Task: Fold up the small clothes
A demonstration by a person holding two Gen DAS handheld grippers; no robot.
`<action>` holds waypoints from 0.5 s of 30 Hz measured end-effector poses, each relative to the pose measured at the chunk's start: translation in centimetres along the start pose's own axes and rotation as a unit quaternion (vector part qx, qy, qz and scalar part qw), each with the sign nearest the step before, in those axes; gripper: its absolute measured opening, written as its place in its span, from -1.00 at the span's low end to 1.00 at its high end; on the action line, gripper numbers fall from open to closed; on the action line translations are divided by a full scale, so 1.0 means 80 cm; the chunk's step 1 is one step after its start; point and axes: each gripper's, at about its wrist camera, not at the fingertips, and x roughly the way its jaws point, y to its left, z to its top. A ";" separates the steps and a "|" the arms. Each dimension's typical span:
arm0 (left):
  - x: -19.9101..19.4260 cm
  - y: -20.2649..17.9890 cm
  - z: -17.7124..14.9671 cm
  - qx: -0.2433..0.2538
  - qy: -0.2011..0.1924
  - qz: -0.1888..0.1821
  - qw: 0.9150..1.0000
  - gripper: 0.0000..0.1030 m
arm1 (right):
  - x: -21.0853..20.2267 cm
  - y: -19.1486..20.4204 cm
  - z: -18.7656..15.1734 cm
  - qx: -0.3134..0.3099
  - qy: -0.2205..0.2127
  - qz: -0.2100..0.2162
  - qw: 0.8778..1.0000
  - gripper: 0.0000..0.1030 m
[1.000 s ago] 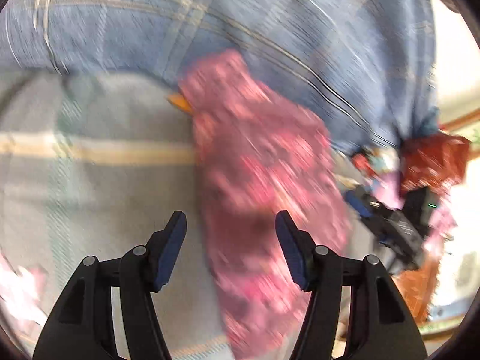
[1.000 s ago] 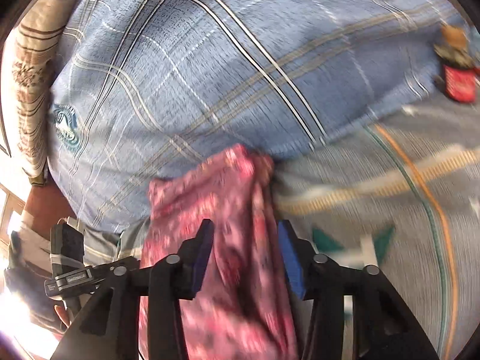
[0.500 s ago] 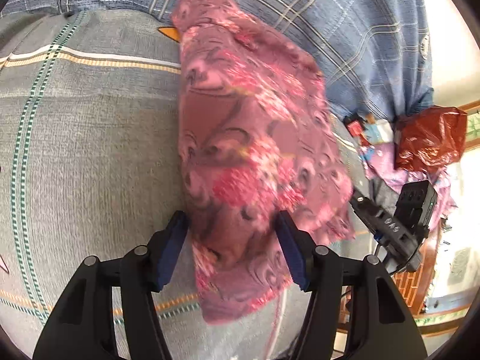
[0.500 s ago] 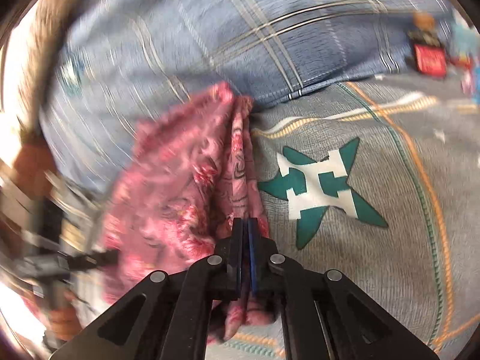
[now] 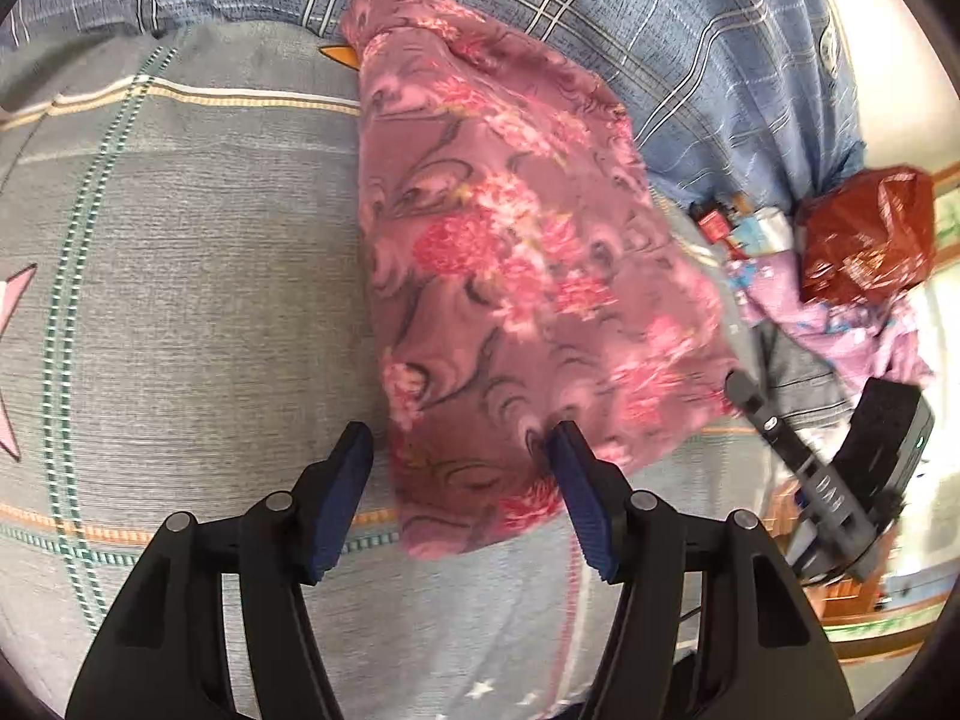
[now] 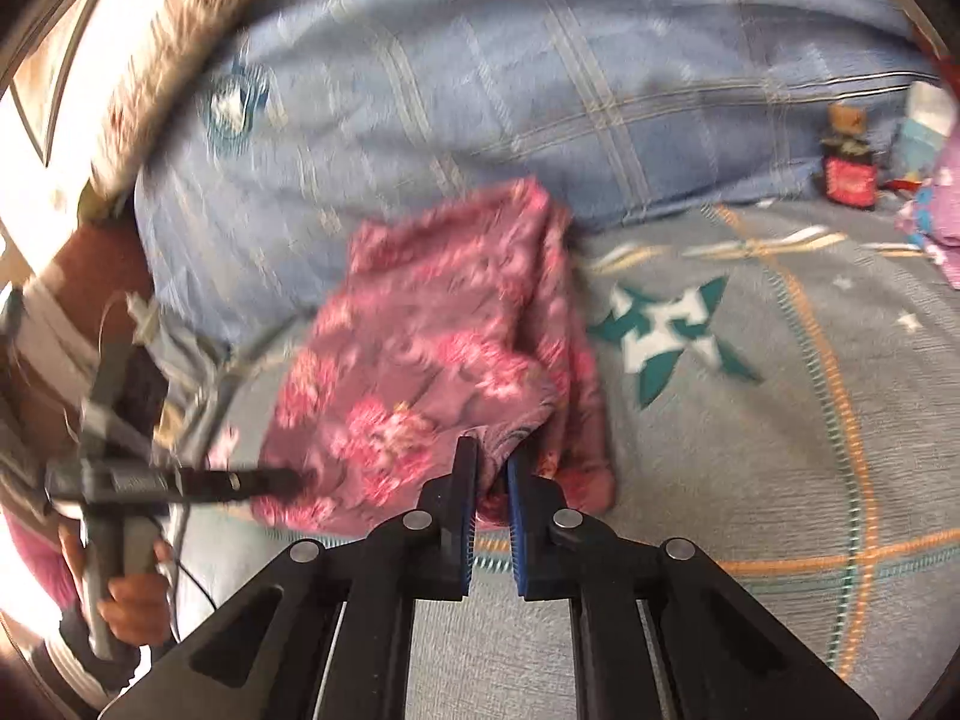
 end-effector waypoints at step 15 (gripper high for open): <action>-0.063 0.043 0.050 -0.061 -0.037 -0.064 0.995 0.19 | -0.017 -0.039 0.053 0.092 -0.033 0.059 0.993 0.12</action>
